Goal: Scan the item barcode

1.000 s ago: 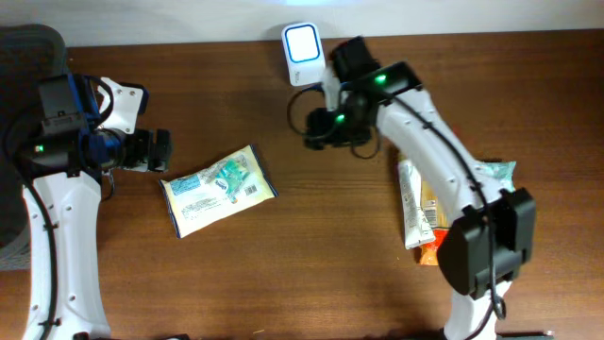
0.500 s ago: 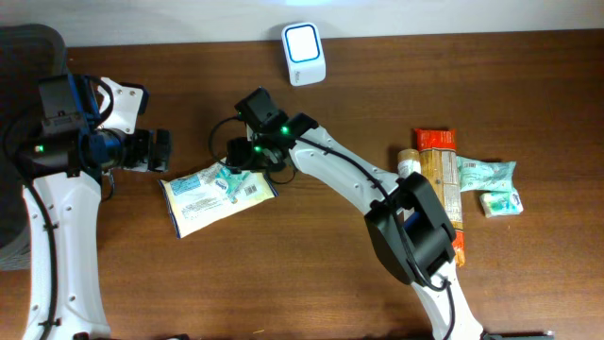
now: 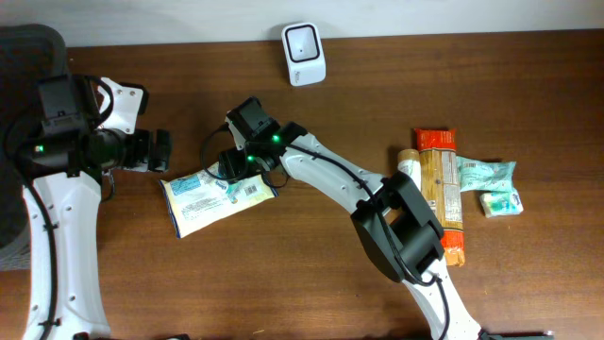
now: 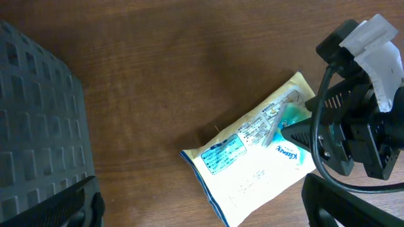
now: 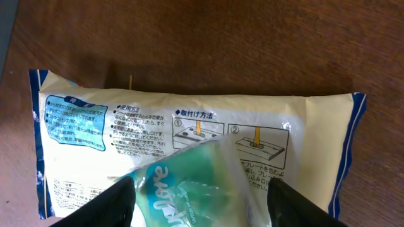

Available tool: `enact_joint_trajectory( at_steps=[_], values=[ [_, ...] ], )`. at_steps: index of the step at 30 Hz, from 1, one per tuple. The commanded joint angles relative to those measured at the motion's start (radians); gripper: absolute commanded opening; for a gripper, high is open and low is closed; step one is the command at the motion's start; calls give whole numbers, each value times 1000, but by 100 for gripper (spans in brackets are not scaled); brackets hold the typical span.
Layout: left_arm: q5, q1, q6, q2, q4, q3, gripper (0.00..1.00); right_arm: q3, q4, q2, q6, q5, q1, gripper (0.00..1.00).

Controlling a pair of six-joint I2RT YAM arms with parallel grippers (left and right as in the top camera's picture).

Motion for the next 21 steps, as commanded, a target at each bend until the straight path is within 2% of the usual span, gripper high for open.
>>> enact_joint_trajectory(
  at_steps=[1, 6, 11, 13, 15, 17, 21],
  values=[
    [10, 2, 15, -6, 0, 9, 99, 8, 6, 15, -14, 5, 6, 66],
    [10, 2, 15, -6, 0, 9, 99, 8, 5, 32, -15, 6, 6, 65],
    [10, 2, 15, -6, 0, 9, 99, 8, -6, 32, -15, 10, 6, 38],
    [10, 2, 15, -6, 0, 9, 99, 8, -6, 32, -15, 10, 5, 21],
    [10, 2, 15, -6, 0, 9, 99, 8, -6, 32, -15, 10, 5, 12],
    [10, 2, 15, -6, 0, 9, 99, 8, -9, 32, -15, 10, 5, 4],
    [10, 2, 15, -6, 0, 9, 99, 8, -14, 31, -15, 16, 3, 4]
  ],
)
